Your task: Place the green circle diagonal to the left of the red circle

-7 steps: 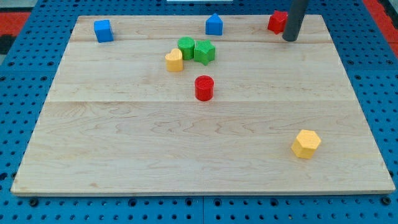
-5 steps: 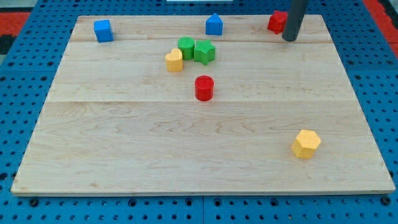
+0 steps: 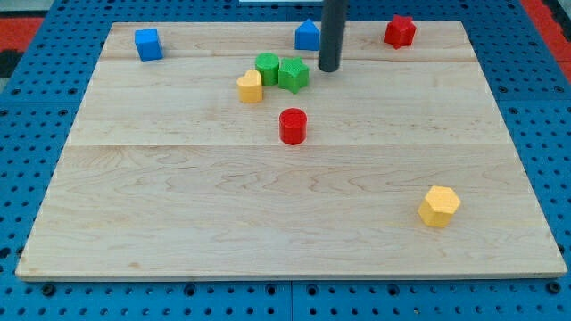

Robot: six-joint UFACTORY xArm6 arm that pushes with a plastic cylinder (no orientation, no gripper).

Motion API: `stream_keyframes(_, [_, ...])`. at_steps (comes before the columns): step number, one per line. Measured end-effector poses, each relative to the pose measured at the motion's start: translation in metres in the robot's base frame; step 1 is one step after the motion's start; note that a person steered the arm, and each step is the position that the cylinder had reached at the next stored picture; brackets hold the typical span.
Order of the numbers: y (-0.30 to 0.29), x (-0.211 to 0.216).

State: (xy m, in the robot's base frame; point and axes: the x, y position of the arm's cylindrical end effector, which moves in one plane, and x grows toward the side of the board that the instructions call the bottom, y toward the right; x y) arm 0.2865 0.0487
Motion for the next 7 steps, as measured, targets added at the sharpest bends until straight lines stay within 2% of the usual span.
stream_keyframes(1, [-0.074, 0.004])
stream_keyframes(2, [-0.141, 0.032])
stream_keyframes(4, [-0.147, 0.009])
stream_keyframes(5, [-0.173, -0.002])
stream_keyframes(6, [-0.235, 0.027])
stream_keyframes(7, [-0.279, 0.074])
